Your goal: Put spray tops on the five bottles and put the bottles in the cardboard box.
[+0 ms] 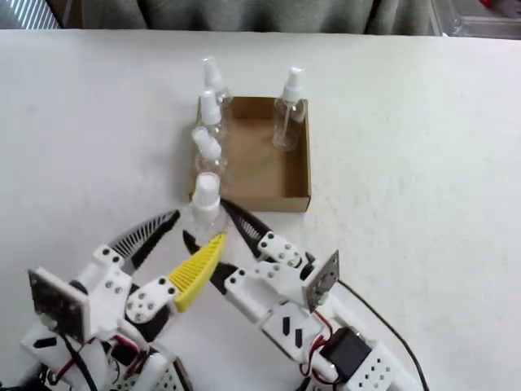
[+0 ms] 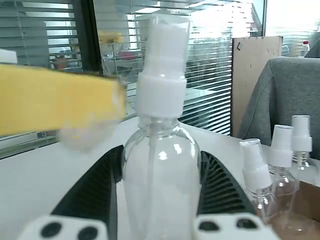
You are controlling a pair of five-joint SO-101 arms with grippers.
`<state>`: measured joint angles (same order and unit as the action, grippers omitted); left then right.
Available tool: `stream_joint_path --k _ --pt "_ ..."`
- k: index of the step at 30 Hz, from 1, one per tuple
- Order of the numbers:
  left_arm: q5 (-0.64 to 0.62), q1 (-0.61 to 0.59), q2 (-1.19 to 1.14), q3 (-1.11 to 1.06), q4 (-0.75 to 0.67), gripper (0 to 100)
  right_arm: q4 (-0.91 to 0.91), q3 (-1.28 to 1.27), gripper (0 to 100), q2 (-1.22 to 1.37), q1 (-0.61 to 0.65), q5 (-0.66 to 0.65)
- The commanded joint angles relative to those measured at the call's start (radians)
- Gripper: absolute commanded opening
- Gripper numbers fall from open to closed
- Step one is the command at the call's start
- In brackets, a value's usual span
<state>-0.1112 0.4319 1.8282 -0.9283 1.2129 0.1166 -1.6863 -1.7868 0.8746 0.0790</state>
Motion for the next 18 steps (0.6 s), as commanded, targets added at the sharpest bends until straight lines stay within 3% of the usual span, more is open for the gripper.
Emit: stream_joint_path --k 1,6,11,18 --pt "0.005 0.001 0.007 0.083 0.06 23 -0.004 -0.005 1.5 -0.013 -0.076 0.0" --pt "-0.031 0.01 0.005 0.1 0.063 21 -0.005 -0.005 1.5 -0.012 -0.166 0.002" --pt "-0.044 0.01 0.005 0.1 0.057 1 -0.012 -0.003 1.5 -0.012 -0.248 0.002" --pt "-0.044 0.031 0.005 0.017 0.043 2 -0.004 0.04 1.5 -0.008 -0.329 0.063"
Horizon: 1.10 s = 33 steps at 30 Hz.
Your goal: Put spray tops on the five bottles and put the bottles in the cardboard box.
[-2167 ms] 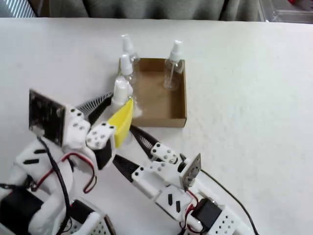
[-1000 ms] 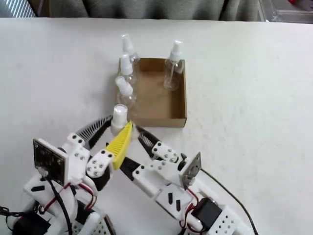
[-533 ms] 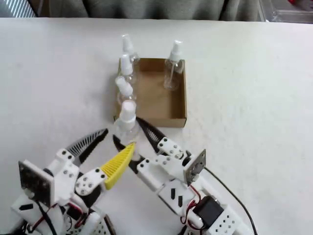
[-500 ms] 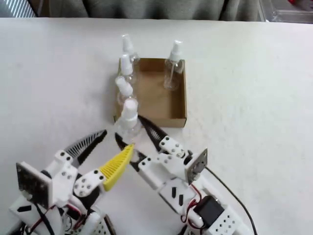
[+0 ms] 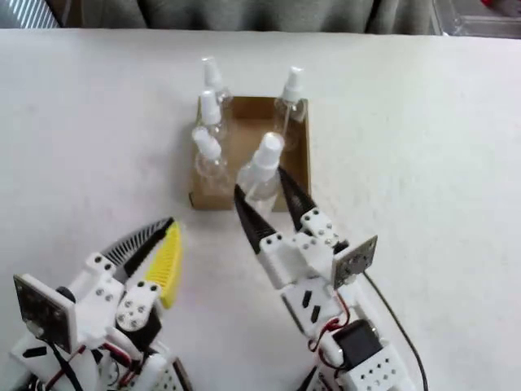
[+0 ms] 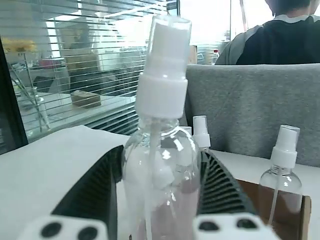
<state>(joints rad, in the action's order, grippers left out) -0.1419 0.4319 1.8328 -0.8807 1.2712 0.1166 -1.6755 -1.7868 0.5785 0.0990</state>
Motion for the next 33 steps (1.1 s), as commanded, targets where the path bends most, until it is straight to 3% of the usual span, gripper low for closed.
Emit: stream_joint_path --k 1,8,15,27,33 --pt "-0.012 0.058 0.001 -0.066 -0.037 2 -0.004 0.032 1.5 -0.008 -0.041 0.052" --pt "-0.012 0.249 0.001 -0.293 -0.241 2 -0.007 0.035 1.5 -0.008 -0.047 0.058" --pt "-0.011 0.364 0.001 -0.457 -0.345 2 -0.013 0.037 1.5 -0.01 -0.104 0.126" --pt "-0.014 0.375 0.001 -0.802 -0.821 2 -0.005 0.032 1.5 -0.01 -0.073 0.146" --pt "-0.012 0.372 -0.002 -0.812 -0.819 2 -0.012 0.015 1.5 -0.012 -0.05 0.146"
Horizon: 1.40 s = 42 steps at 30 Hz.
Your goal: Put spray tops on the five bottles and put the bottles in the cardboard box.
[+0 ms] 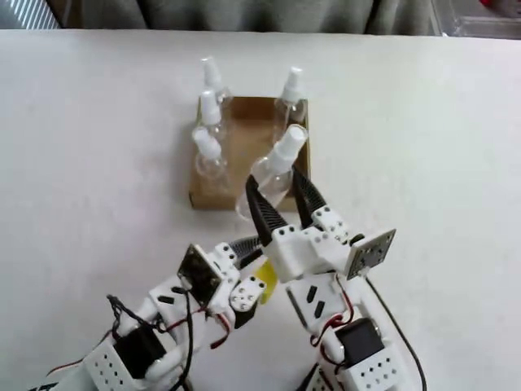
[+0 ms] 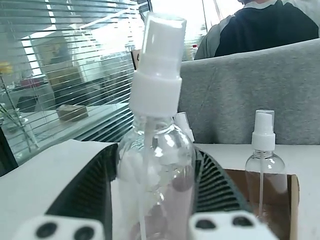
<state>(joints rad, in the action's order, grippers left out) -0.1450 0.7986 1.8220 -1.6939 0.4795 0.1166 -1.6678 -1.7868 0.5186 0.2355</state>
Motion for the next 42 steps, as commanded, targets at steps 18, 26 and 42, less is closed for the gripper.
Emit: stream_joint_path --k 18,26,42 --pt "-0.008 -0.154 0.002 0.002 -0.026 2 0.038 0.012 1.5 -0.015 0.019 0.008" --pt "0.051 -0.076 -0.166 -0.003 -0.14 2 0.038 0.012 1.5 -0.015 0.019 0.008" --pt "0.054 -0.136 -0.498 -0.002 -0.476 2 0.041 0.011 1.5 -0.015 0.01 0.002"
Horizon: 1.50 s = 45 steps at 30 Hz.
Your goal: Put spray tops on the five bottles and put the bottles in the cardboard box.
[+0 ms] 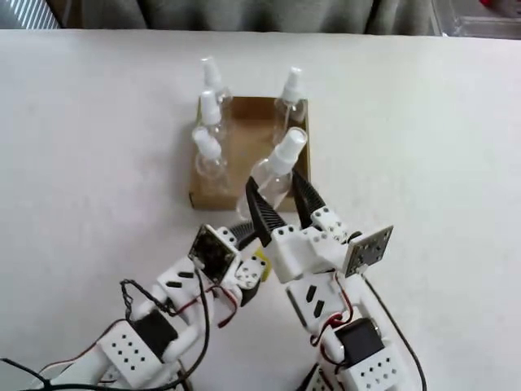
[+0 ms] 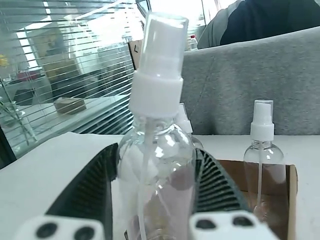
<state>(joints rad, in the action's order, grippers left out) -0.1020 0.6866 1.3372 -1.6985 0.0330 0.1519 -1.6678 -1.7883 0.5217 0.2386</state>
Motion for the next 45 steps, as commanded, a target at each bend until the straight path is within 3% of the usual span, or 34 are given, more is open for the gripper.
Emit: stream_joint_path --k 1,10,22,28,33,40,45 --pt "0.011 -0.024 -0.013 0.003 -0.029 2 0.005 0.011 1.5 -0.013 0.007 -0.002" --pt "0.011 -0.122 -0.016 0.002 -0.029 2 0.012 0.012 1.5 -0.013 0.013 0.002" --pt "0.011 -0.124 -0.016 0.002 -0.021 2 0.039 0.02 1.5 -0.013 0.007 -0.003" --pt "0.015 -0.156 -0.008 0.0 0.097 2 0.031 0.021 1.5 -0.012 -0.03 -0.003" --pt "0.141 -0.231 -0.008 0.003 0.143 2 0.015 0.023 1.5 -0.007 -0.062 -0.005" --pt "0.152 -0.317 -0.008 0.006 0.147 2 0.002 0.02 1.5 -0.005 -0.062 -0.005" --pt "0.152 -0.417 -0.008 0.146 0.393 2 0.002 0.023 1.5 -0.005 -0.064 -0.005"
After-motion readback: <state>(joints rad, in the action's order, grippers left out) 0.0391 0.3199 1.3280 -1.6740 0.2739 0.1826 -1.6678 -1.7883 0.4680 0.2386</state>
